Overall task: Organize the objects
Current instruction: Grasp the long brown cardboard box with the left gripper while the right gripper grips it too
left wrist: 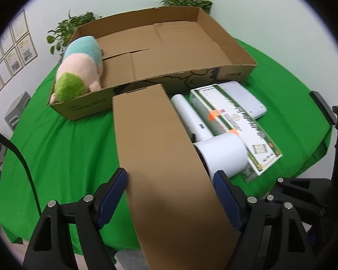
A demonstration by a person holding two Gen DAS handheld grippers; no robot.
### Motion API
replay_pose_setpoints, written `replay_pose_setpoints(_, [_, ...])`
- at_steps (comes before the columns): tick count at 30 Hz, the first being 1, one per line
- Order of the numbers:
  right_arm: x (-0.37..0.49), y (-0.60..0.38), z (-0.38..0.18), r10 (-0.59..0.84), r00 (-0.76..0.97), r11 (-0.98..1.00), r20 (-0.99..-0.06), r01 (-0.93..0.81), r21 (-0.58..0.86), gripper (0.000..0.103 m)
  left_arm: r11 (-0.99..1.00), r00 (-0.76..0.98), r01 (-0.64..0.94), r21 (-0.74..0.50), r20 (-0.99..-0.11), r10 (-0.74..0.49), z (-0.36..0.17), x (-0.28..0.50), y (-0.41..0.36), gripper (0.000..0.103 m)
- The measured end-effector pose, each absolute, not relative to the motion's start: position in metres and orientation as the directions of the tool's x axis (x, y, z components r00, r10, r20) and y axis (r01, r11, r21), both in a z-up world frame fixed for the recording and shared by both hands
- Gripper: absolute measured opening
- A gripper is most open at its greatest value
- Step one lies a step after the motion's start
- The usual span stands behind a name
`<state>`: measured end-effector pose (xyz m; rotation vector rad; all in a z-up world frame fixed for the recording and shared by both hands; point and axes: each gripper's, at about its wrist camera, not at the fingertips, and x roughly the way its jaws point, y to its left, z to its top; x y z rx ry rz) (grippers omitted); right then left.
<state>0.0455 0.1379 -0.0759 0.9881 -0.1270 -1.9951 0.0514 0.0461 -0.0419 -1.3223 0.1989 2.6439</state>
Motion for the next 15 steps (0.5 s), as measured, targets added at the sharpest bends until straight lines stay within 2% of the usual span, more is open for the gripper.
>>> replay_pose_setpoints(4, [0.042, 0.130, -0.077, -0.748, -0.289, -0.606, -0.598, 0.664, 0.437, 0.051, -0.985, -0.589, -0.171, -0.002, -0.801, 0.104, -0.039, 0.050, 0.028, 0.074])
replay_pose_setpoints(9, [0.043, 0.118, -0.071, -0.765, -0.278, -0.579, -0.580, 0.691, 0.433, 0.047, -0.989, -0.594, -0.138, -0.060, -0.794, 0.132, -0.035, 0.055, 0.007, 0.068])
replay_pose_setpoints(15, [0.043, 0.104, -0.066, -0.787, -0.260, -0.549, -0.560, 0.710, 0.442, 0.047, -0.983, -0.597, -0.109, -0.149, -0.780, 0.185, -0.033, 0.059, -0.018, 0.062])
